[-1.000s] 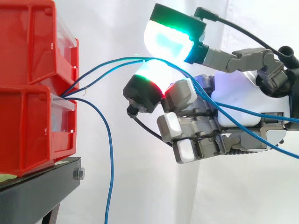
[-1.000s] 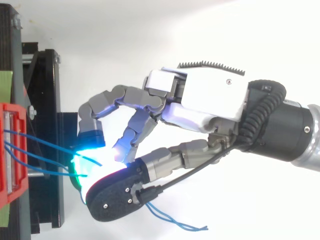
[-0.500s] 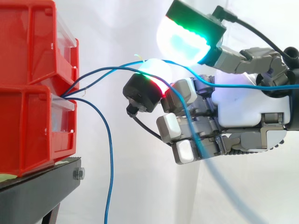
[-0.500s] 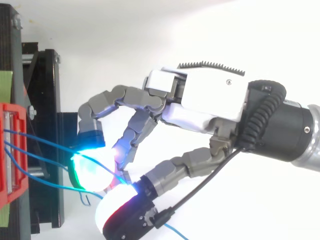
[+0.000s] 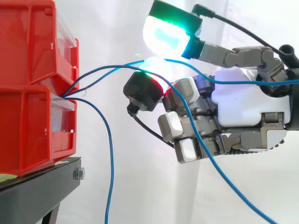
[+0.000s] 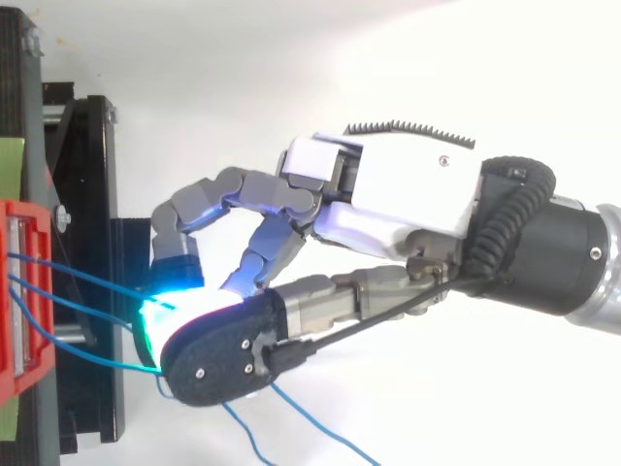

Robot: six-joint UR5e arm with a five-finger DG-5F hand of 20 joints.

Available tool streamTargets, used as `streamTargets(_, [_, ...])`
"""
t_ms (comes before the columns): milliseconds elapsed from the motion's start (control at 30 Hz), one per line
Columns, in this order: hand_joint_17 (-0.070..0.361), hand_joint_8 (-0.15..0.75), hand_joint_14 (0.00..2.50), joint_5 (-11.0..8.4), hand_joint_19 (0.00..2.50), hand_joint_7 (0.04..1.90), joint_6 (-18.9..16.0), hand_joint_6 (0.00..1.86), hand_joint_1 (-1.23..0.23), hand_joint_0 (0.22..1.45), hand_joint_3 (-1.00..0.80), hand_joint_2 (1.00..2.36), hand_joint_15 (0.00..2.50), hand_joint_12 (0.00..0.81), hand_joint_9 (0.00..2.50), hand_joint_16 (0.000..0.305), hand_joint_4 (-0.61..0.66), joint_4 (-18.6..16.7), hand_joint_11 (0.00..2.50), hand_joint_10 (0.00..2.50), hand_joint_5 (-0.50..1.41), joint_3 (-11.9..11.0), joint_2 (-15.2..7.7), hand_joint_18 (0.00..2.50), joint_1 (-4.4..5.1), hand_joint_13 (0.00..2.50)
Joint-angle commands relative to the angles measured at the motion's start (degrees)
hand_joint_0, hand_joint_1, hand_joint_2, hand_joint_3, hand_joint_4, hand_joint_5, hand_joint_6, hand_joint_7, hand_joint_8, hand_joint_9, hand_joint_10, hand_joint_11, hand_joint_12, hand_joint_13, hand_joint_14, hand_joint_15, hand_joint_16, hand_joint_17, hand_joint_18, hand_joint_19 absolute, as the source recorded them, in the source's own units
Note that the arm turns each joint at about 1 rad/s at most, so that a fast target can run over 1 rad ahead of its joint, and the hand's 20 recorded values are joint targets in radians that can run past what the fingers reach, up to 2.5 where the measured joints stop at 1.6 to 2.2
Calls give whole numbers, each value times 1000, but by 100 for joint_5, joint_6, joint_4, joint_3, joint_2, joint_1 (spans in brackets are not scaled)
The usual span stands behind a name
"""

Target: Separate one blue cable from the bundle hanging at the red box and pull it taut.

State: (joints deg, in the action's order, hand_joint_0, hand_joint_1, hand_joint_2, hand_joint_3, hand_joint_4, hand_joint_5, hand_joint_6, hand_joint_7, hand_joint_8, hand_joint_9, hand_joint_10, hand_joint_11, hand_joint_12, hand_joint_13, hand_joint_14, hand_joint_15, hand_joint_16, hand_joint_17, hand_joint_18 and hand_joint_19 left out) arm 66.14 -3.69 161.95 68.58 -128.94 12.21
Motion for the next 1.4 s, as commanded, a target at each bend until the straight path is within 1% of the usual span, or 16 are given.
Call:
streamTargets(0, [110,305,22,-5,720,1373,0,794,-691,600,-264,1017,655,375,1206,49,82,-5,978,26,-167,-2,0,910,9,1108])
streamTargets(67, [110,298,25,-5,718,1380,0,819,-741,595,-171,1021,661,375,1192,49,61,-5,977,26,-178,-2,0,905,9,1097])
streamTargets(100, [111,298,24,-31,709,1383,0,821,-743,596,-166,1021,647,373,1189,49,61,4,988,26,-179,6,0,906,9,1098])
streamTargets(167, [109,281,24,-31,691,1339,0,856,-797,628,-153,1021,645,366,1151,48,-13,4,988,26,-196,-2,0,892,9,1074])
streamTargets(200, [109,281,22,-40,690,1340,0,858,-800,631,-155,1021,645,369,1144,48,-14,4,980,26,-198,-2,0,892,9,1073])
streamTargets(267, [106,268,24,-49,642,1313,0,872,-855,698,-222,1019,635,357,1104,47,-44,4,996,26,-213,6,0,867,9,1044])
streamTargets(367, [105,259,24,-49,621,1261,-9,870,-865,748,-367,1011,631,347,1087,47,-33,4,985,26,-219,6,-9,854,9,1040])
streamTargets(400, [105,259,24,-49,621,1251,-9,870,-863,752,-381,1010,630,348,1087,47,-34,-5,995,26,-219,6,-9,852,9,1040])
streamTargets(467, [98,256,23,-49,595,1234,-9,866,-841,788,-500,1000,623,338,1088,43,-21,-5,987,26,-222,6,0,856,9,1056])
streamTargets(600, [78,258,24,-49,575,1216,-9,866,-822,801,-500,1000,662,321,1149,35,0,4,1010,24,-222,-2,-9,883,9,1142])
streamTargets(667, [72,263,25,-49,580,1216,-17,864,-823,799,-500,1000,722,315,1193,32,0,-5,1067,24,-222,6,0,907,9,1200])
streamTargets(767, [67,265,30,-49,611,1235,-9,863,-822,793,-500,1000,868,318,1256,30,11,-5,1270,24,-222,6,-9,915,18,1279])
streamTargets(867, [66,261,30,-75,620,1251,-17,862,-824,786,-500,1000,922,322,1278,30,19,-5,1364,23,-223,6,-9,916,18,1298])
streamTargets(1133, [77,259,30,-84,615,1261,-17,861,-791,747,-500,1000,925,332,1278,34,53,-5,1344,23,-223,6,0,895,18,1291])
streamTargets(1233, [82,267,29,-84,640,1186,-9,857,-724,686,-500,1000,920,336,1274,37,71,-5,1346,24,-219,6,0,889,27,1276])
streamTargets(1367, [90,277,28,-84,658,1163,0,833,-620,597,-500,1000,855,344,1262,40,96,-5,1290,26,-210,6,-9,888,27,1227])
